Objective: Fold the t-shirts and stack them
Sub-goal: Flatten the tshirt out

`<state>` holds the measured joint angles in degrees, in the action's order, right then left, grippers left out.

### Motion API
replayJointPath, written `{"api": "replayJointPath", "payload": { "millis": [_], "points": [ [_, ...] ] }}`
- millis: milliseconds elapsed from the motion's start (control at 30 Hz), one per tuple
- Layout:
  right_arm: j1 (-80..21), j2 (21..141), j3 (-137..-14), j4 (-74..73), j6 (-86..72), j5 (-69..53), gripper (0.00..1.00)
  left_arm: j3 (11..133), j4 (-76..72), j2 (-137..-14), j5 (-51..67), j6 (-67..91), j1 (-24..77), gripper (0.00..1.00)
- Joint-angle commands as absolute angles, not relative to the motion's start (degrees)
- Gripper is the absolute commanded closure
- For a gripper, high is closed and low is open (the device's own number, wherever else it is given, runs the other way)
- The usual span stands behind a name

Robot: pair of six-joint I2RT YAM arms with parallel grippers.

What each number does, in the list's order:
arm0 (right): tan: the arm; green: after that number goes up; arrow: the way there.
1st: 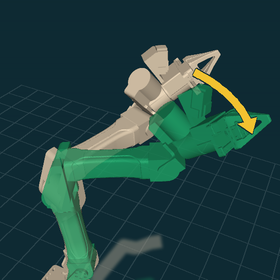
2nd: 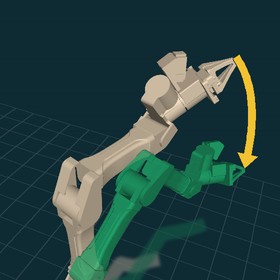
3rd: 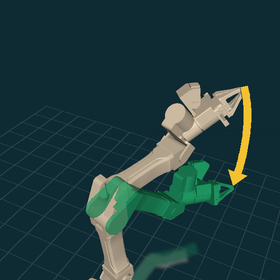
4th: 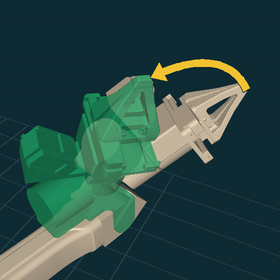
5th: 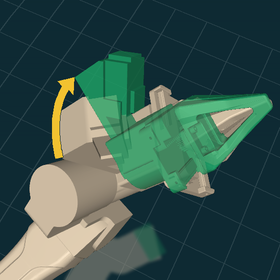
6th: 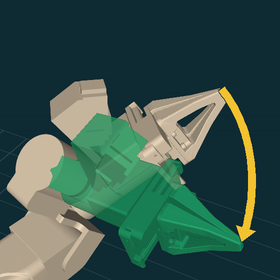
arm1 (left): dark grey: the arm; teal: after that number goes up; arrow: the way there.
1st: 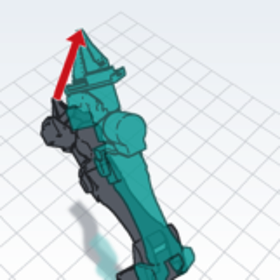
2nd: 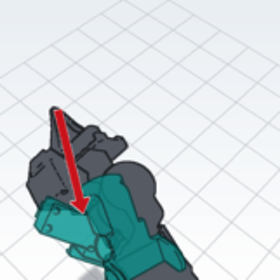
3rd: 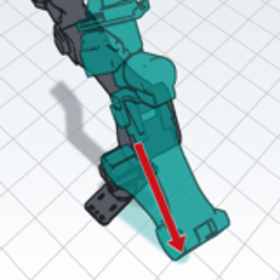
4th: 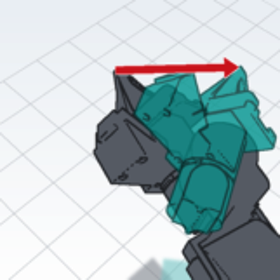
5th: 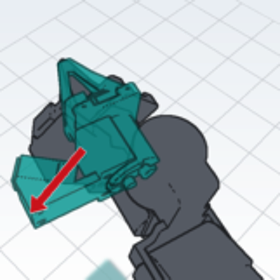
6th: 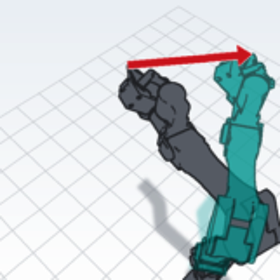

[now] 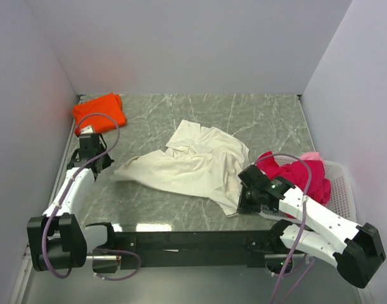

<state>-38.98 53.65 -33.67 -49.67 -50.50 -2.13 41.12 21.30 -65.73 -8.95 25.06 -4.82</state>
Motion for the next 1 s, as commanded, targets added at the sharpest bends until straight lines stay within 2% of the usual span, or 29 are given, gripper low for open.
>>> {"api": "replayJointPath", "payload": {
  "millis": [0, 300, 500, 700, 967],
  "points": [
    [-37.97, 53.00, -37.35, -53.53, -49.57, -0.88, 1.00, 44.03, 20.30, -65.74, -10.46, 23.82, -5.71, 0.99],
    [-37.35, 59.93, -38.67, -47.72, -44.92, -6.07, 0.96, 43.59, 19.60, -65.92, -10.81, 23.12, -5.80, 0.99],
    [-37.35, 62.93, -44.20, -53.43, -44.82, -0.09, 0.80, 43.59, 19.77, -66.36, -10.46, 23.11, -5.89, 0.99],
    [-37.27, 65.12, -45.09, -53.53, -45.17, 3.69, 0.79, 42.98, 19.60, -66.27, -8.35, 23.64, -5.89, 1.00],
    [-37.70, 65.57, -42.54, -48.70, -44.21, -1.58, 0.79, 42.89, 20.92, -68.55, -5.36, 26.01, -5.89, 0.99]
  ]
}}
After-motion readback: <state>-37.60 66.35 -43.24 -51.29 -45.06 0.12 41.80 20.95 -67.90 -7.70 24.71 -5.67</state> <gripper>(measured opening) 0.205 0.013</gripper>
